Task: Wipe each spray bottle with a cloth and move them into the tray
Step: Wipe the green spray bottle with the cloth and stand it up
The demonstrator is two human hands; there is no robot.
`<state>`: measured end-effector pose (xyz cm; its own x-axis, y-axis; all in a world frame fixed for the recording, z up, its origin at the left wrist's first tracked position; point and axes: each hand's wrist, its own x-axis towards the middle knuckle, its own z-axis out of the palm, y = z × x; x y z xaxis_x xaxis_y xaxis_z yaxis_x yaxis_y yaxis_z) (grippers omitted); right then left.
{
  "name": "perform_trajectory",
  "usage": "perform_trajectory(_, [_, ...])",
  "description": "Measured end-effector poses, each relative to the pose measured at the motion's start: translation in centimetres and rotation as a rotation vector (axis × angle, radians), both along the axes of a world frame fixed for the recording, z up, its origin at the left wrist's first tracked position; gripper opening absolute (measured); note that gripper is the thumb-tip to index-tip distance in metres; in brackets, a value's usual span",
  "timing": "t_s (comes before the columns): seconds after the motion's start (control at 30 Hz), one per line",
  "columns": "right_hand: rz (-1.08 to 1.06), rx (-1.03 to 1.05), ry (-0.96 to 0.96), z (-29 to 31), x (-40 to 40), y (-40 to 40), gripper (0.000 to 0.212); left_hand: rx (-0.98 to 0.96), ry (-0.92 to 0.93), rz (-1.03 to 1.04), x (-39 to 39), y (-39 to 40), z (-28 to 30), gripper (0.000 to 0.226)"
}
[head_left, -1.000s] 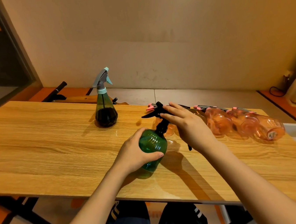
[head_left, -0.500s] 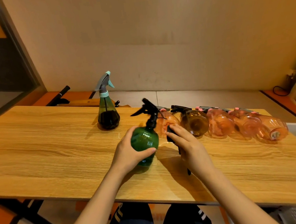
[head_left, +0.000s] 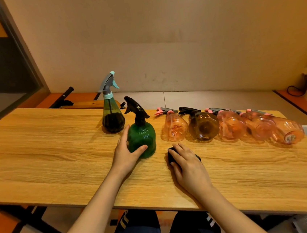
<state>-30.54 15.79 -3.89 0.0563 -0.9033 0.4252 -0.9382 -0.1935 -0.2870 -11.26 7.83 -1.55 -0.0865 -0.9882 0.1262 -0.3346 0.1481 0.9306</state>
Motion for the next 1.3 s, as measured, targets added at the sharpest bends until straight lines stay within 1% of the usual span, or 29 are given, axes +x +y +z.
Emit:
perform_trajectory(0.1, [-0.029,-0.022,-0.016,0.2,0.0,0.2,0.043,-0.011,-0.060,-0.003,-0.6,-0.5,-0.4,0.087])
perform_trajectory(0.17, [-0.034,-0.041,-0.017,0.2,-0.1,0.2,0.046,-0.015,-0.132,0.050,-1.0,-0.9,-0.3,0.086])
perform_trajectory(0.23, [-0.037,-0.054,-0.011,0.1,-0.1,0.2,0.042,-0.031,-0.187,0.118,-1.4,-1.0,-0.1,0.083])
perform_trajectory(0.37, [-0.041,-0.068,0.019,-0.1,0.0,0.0,0.039,-0.277,-0.354,0.243,-1.8,-0.2,-0.6,0.076])
perform_trajectory(0.43, [-0.048,-0.054,0.027,0.0,0.1,-0.1,0.036,-0.312,-0.452,0.231,-2.3,0.5,-1.1,0.079])
perform_trajectory(0.53, [-0.061,-0.011,0.008,-0.2,0.2,-0.2,0.036,-0.270,-0.651,0.172,-3.1,1.2,-1.6,0.089])
perform_trajectory(0.57, [-0.064,0.003,0.003,-0.2,0.2,-0.2,0.037,-0.258,-0.690,0.169,-3.3,1.2,-1.6,0.090])
perform_trajectory(0.77, [-0.069,0.011,-0.007,-0.2,0.2,-0.2,0.035,-0.183,-0.806,0.205,-3.9,-0.4,-0.1,0.091])
perform_trajectory(0.9, [-0.068,0.007,-0.008,-0.3,0.2,-0.2,0.035,-0.227,-0.906,0.144,-4.7,0.1,-0.6,0.089])
perform_trajectory(1.03, [-0.073,0.000,-0.005,-0.2,0.1,-0.2,0.034,-0.184,-0.957,0.127,-4.8,-0.3,-1.2,0.087])
perform_trajectory(1.3, [-0.111,-0.012,-0.012,-0.1,0.1,-0.2,0.034,-0.100,-1.000,0.113,-5.4,-4.0,0.1,0.083])
